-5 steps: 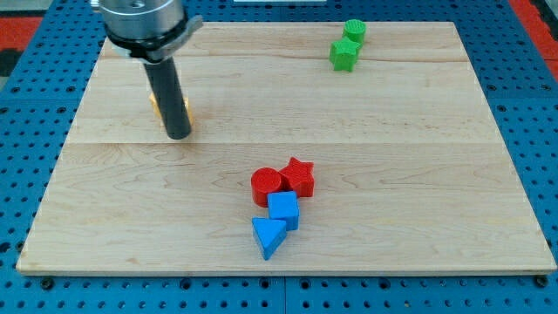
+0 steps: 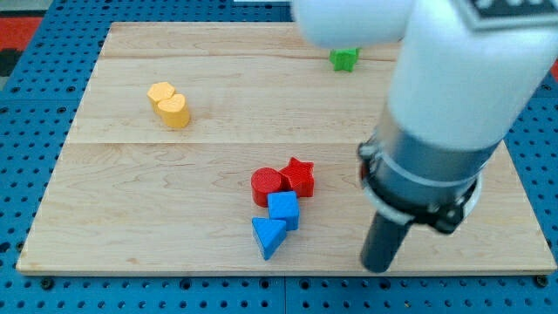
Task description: Separate the blue triangle from the group of blocks
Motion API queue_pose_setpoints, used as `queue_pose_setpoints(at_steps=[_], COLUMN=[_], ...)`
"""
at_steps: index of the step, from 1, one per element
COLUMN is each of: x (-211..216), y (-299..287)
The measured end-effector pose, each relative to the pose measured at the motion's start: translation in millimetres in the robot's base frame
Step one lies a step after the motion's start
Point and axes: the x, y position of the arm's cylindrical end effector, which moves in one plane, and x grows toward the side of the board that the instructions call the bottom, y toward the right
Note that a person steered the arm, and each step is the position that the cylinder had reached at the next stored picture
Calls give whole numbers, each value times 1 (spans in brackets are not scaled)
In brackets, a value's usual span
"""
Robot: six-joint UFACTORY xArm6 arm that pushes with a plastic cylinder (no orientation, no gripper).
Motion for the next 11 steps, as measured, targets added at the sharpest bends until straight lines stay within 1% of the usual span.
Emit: queue_pose_setpoints(at_steps=[3, 4, 5, 6, 7, 8, 9, 10, 11], x=[-20, -37, -37, -47, -85, -133, -155, -151, -157], y=[-85, -117, -160, -190, -202, -207, -211, -170, -160])
